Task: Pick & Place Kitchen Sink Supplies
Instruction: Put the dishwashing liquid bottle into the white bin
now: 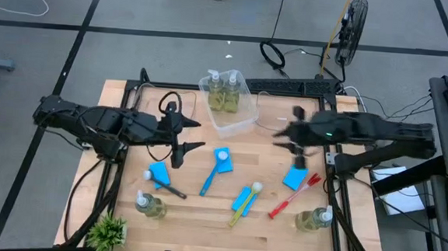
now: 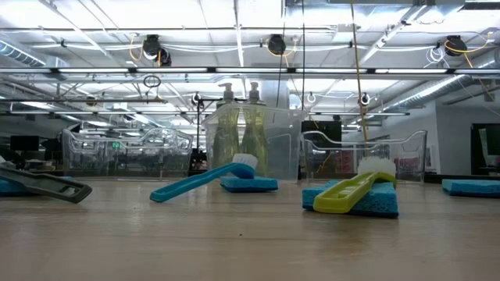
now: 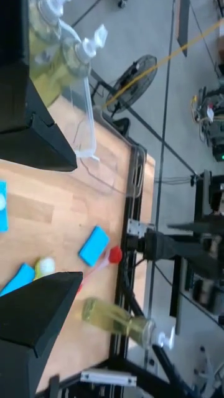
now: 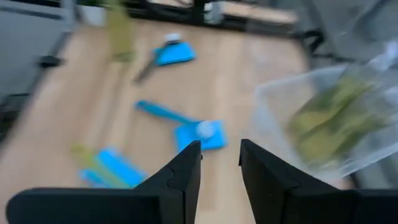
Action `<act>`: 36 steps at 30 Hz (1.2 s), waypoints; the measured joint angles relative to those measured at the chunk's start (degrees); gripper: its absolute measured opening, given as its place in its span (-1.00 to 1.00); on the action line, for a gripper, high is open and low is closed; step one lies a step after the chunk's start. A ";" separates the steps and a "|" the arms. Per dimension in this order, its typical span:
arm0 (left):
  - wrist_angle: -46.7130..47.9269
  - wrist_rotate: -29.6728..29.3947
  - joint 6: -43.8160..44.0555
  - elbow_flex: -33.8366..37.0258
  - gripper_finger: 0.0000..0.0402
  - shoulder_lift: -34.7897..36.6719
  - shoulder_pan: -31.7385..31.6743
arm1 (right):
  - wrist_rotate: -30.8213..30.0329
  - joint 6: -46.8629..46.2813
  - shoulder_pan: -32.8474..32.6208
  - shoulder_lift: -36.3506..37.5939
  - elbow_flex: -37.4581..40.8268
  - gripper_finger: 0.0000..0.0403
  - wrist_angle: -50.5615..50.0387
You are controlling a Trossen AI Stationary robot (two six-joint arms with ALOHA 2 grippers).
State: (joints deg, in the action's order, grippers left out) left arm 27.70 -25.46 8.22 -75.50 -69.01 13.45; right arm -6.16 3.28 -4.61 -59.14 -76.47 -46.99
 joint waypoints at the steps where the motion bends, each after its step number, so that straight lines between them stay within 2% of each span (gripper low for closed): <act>1: 0.00 -0.01 0.38 0.00 0.36 0.00 0.29 | 0.80 -2.53 -1.10 1.51 0.01 -0.49 -2.34; 5: -0.09 -0.04 1.67 0.00 0.36 0.00 0.79 | 5.31 -13.66 -4.98 6.79 0.01 -0.49 -10.53; 8: -0.08 -0.06 2.53 0.00 0.36 0.00 0.84 | 10.89 -22.22 -7.15 9.54 0.02 -0.49 -16.74; 14: -0.52 -0.51 2.83 0.00 0.36 0.00 0.84 | 19.40 -38.56 -9.73 12.25 0.00 -0.49 -32.33; 18: -0.50 -2.12 3.38 0.00 0.36 0.00 0.84 | 25.23 -45.88 -10.67 13.12 0.02 -0.49 -43.34; 22: -0.48 -3.14 3.57 0.00 0.36 0.00 0.84 | 30.85 -49.91 -11.76 15.12 0.87 -0.49 -40.92; 26: -0.46 -3.21 4.37 0.00 0.36 0.00 0.84 | 35.51 -53.34 -12.79 15.87 0.98 -0.49 -43.21; 29: -0.42 -3.21 5.07 0.00 0.36 0.00 0.84 | 35.93 -53.55 -13.44 16.62 0.98 -0.49 -42.61; 36: -0.04 -3.21 5.85 0.00 0.36 0.00 0.84 | 27.77 -49.38 -14.96 16.71 2.03 -0.49 -41.34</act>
State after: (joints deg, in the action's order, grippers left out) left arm 27.66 -28.67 14.06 -75.50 -69.01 14.28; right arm 21.61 -46.10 -19.57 -42.43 -74.44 -88.33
